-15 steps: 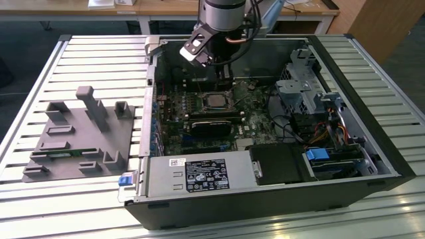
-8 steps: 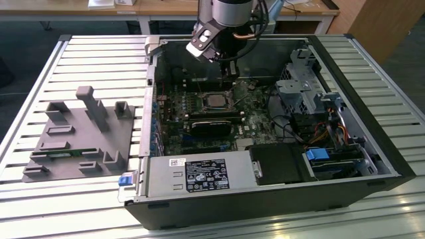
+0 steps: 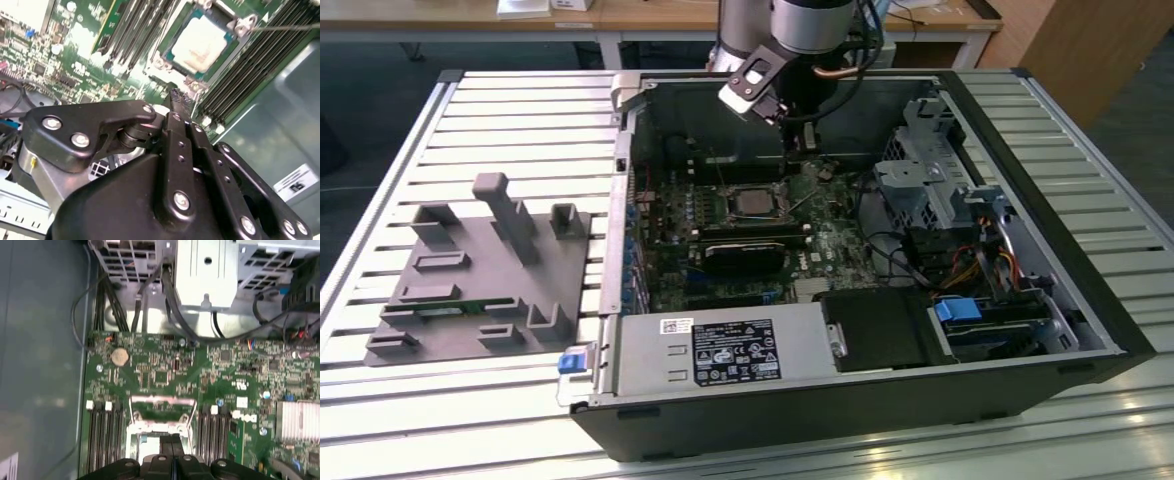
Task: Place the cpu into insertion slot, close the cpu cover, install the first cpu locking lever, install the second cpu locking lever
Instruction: 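Close the cpu cover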
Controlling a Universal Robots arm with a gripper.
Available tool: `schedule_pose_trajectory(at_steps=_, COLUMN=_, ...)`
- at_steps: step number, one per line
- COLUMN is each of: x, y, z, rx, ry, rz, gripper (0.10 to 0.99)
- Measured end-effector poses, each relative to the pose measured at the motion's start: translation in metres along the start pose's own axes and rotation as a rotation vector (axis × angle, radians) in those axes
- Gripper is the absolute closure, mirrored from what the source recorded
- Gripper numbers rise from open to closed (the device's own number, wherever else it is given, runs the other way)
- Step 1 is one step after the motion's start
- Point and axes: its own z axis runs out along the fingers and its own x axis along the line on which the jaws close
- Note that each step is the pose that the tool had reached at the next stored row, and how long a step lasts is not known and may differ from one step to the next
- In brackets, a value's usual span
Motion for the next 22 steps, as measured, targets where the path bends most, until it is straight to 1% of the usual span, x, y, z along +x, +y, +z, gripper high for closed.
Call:
schedule_pose_trajectory(at_steps=7, x=0.0032, y=0.0103, z=0.0009, rx=0.0, ry=-0.0002, rz=0.009, gripper=0.98)
schedule_pose_trajectory(at_steps=12, x=0.0038, y=0.0173, z=0.0019, rx=0.001, ry=-0.0005, rz=0.015, gripper=0.98)
schedule_pose_trajectory(at_steps=17, x=0.0053, y=0.0219, z=0.0032, rx=0.001, ry=-0.0012, rz=0.033, gripper=0.98)
schedule_pose_trajectory(at_steps=22, x=0.0052, y=0.0269, z=0.0037, rx=0.002, ry=-0.0013, rz=0.035, gripper=0.98)
